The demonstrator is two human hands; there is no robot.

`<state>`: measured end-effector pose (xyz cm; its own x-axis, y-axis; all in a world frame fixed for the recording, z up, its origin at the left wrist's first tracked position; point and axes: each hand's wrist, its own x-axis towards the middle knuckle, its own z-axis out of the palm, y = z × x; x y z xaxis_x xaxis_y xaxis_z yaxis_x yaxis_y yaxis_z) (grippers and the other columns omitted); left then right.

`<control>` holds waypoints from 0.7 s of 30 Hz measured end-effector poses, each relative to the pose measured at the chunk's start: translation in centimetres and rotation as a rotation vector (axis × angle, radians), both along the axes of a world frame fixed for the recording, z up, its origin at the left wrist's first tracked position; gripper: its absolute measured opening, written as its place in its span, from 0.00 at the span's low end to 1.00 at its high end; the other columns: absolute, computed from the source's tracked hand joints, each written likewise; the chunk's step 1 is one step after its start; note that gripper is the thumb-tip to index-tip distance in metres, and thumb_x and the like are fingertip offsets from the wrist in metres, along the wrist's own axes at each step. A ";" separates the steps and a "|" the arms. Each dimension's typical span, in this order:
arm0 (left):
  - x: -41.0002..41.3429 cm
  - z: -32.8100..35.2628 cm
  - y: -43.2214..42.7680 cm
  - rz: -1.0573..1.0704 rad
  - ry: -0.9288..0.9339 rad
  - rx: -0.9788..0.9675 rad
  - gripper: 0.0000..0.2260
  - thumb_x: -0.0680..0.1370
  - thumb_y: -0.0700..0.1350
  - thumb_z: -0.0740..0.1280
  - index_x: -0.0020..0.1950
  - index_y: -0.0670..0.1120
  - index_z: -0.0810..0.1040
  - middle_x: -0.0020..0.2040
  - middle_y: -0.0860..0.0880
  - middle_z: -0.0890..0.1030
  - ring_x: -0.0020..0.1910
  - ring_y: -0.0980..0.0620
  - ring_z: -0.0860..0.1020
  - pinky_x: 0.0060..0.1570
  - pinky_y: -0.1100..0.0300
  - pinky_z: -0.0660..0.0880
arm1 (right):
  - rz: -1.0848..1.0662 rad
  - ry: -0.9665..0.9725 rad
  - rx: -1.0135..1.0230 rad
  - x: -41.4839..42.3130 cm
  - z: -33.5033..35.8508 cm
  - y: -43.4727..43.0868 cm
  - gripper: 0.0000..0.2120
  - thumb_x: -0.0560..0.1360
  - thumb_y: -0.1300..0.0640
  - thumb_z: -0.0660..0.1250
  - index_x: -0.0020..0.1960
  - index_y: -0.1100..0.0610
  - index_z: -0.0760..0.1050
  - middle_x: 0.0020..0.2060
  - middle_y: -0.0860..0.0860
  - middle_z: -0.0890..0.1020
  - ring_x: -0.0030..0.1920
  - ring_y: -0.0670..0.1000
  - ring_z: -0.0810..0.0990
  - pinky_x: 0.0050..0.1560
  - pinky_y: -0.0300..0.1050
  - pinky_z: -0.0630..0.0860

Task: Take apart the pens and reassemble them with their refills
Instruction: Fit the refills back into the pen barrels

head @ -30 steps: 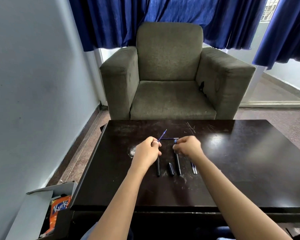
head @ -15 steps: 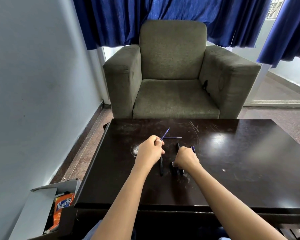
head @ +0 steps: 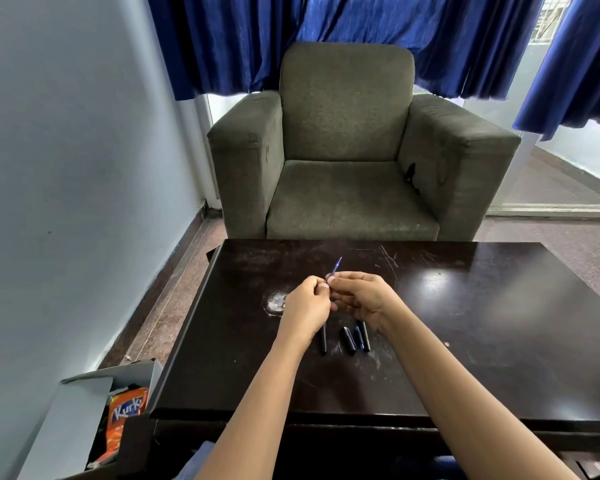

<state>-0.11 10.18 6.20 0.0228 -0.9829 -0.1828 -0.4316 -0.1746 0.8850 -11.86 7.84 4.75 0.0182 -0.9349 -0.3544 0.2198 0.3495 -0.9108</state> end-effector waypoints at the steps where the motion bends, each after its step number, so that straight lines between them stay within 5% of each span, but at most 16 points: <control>1: -0.1 0.0 0.0 -0.002 -0.002 0.005 0.11 0.82 0.47 0.55 0.52 0.49 0.76 0.39 0.51 0.81 0.32 0.61 0.72 0.32 0.63 0.67 | -0.009 -0.011 0.008 0.0 0.2 -0.4 0.02 0.75 0.65 0.68 0.45 0.61 0.79 0.31 0.52 0.83 0.27 0.45 0.81 0.33 0.38 0.79; 8: 0.0 -0.2 -0.5 0.022 0.028 0.015 0.12 0.82 0.44 0.54 0.52 0.47 0.77 0.35 0.53 0.79 0.33 0.59 0.72 0.33 0.66 0.66 | -0.274 -0.049 -0.123 -2.3 3.3 -7.8 0.05 0.77 0.64 0.62 0.47 0.56 0.73 0.36 0.51 0.80 0.36 0.49 0.81 0.37 0.41 0.79; 11: 0.0 -0.6 -0.7 0.069 0.039 0.019 0.12 0.82 0.43 0.53 0.53 0.45 0.76 0.38 0.53 0.79 0.33 0.59 0.72 0.32 0.68 0.66 | -0.257 0.430 -0.258 -3.0 1.6 -11.0 0.07 0.74 0.65 0.64 0.48 0.58 0.78 0.34 0.51 0.80 0.37 0.50 0.79 0.35 0.39 0.76; 14: 0.1 -0.7 -1.2 0.137 0.056 0.034 0.13 0.81 0.40 0.52 0.57 0.42 0.76 0.48 0.47 0.80 0.39 0.56 0.74 0.34 0.68 0.67 | -0.034 0.978 -0.339 -3.2 -1.6 -12.5 0.09 0.73 0.62 0.66 0.49 0.57 0.83 0.39 0.51 0.82 0.42 0.49 0.79 0.44 0.37 0.72; 18: -0.1 -0.9 -1.8 0.174 0.041 0.021 0.13 0.81 0.39 0.52 0.57 0.41 0.75 0.55 0.44 0.80 0.37 0.59 0.72 0.32 0.69 0.66 | 0.161 1.260 -0.320 -2.8 -5.3 -13.2 0.10 0.74 0.62 0.64 0.48 0.53 0.82 0.46 0.56 0.84 0.48 0.58 0.83 0.50 0.50 0.80; 21: -0.5 -1.3 -1.9 0.151 -0.038 0.009 0.13 0.82 0.40 0.52 0.57 0.42 0.75 0.55 0.44 0.80 0.37 0.58 0.72 0.30 0.70 0.64 | 0.225 1.353 -0.336 -2.2 -6.6 -13.5 0.11 0.76 0.62 0.62 0.51 0.54 0.82 0.50 0.56 0.82 0.50 0.59 0.82 0.49 0.50 0.79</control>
<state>-0.61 8.26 4.95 0.1772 -0.9660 -0.1882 -0.4330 -0.2482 0.8666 -14.08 -5.63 -1.86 0.0064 -0.9998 0.0184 -0.9094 -0.0135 -0.4158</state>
